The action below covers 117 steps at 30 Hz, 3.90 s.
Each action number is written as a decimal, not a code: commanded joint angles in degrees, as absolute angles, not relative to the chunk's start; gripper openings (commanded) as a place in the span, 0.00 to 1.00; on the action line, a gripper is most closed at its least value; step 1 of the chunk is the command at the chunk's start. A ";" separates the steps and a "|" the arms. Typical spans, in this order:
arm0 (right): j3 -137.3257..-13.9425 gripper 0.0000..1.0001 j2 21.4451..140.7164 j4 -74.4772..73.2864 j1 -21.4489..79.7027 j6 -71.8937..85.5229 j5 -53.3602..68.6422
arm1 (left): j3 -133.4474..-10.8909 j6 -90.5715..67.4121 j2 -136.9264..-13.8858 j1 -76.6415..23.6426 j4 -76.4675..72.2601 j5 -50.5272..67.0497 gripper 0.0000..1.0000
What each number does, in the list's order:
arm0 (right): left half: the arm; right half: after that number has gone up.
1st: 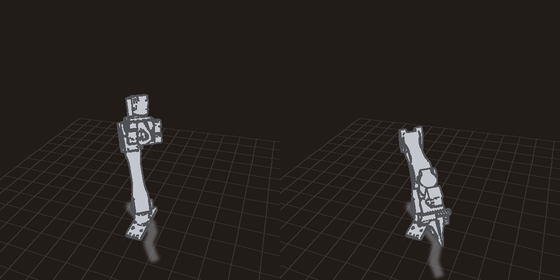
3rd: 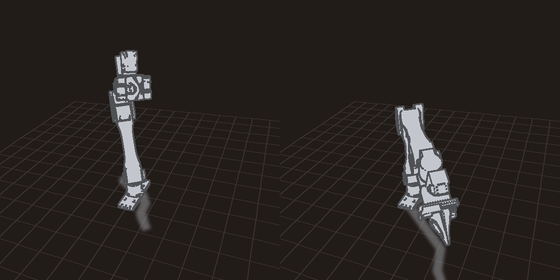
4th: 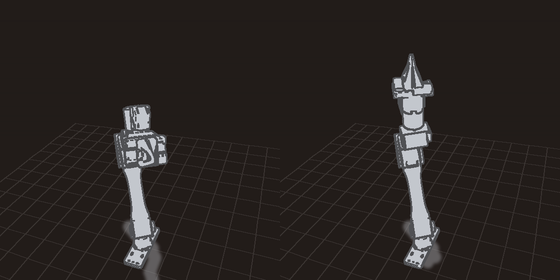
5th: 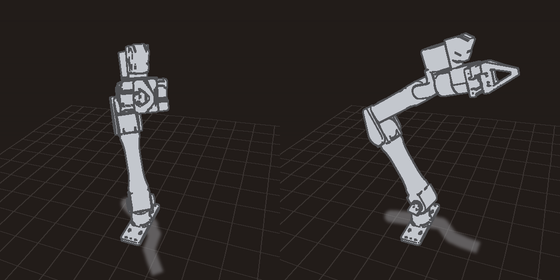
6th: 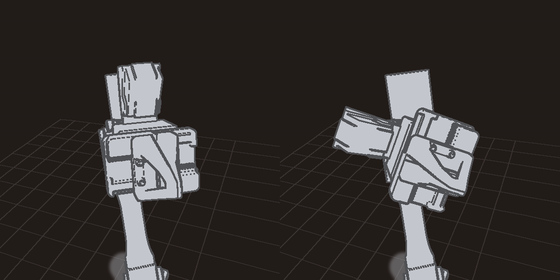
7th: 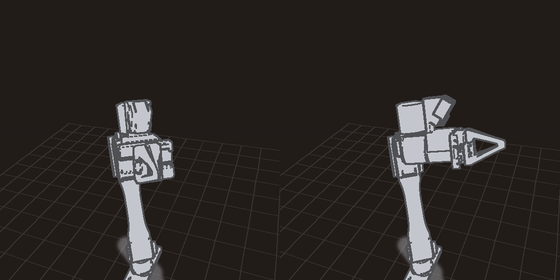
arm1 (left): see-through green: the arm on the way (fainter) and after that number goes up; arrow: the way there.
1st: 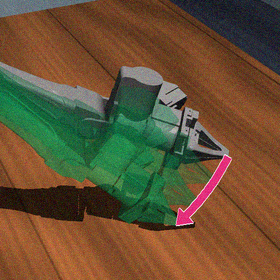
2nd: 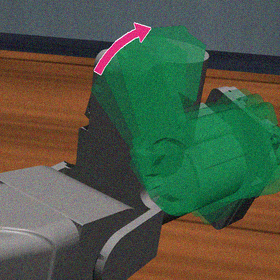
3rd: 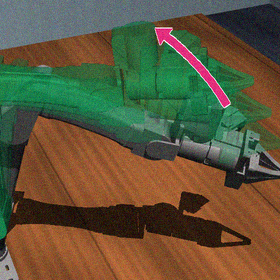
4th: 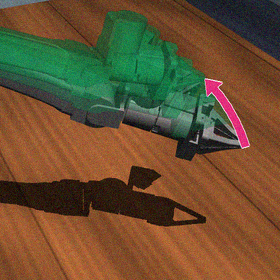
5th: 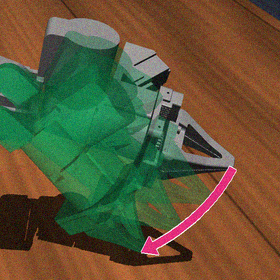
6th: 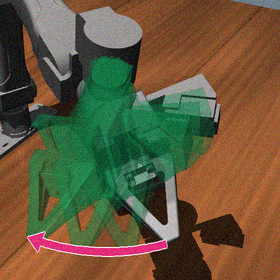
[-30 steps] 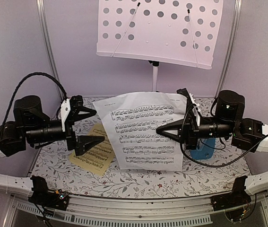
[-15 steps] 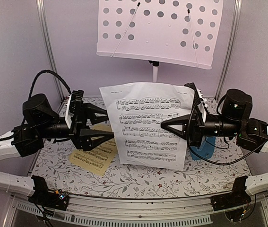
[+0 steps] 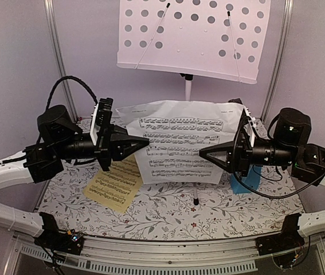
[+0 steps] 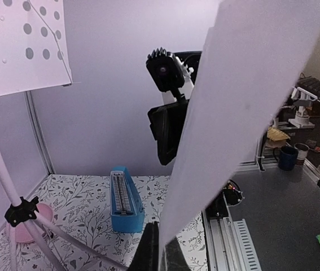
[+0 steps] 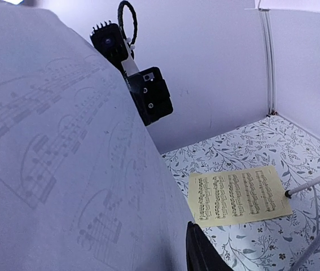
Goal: Set up the instrument practice props
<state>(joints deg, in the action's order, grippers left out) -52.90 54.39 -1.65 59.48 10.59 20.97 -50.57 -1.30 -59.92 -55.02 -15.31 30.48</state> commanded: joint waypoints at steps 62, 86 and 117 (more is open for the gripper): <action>-109.66 0.00 74.46 -17.75 47.77 5.07 -2.84 | -124.35 25.70 -100.33 -49.31 10.27 -11.85 0.33; -115.19 0.00 81.84 -16.77 46.11 1.52 -4.37 | -102.11 24.35 -89.76 -49.26 -18.07 -4.83 0.00; -131.08 0.00 98.78 -12.87 46.13 -10.12 6.21 | -101.15 23.25 -91.41 -49.31 -17.89 3.08 0.00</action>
<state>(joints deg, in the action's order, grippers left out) -129.43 97.60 -15.84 46.44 -8.64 4.08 -101.47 23.75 -91.55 -49.69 -13.89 1.02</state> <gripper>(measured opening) 0.009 0.031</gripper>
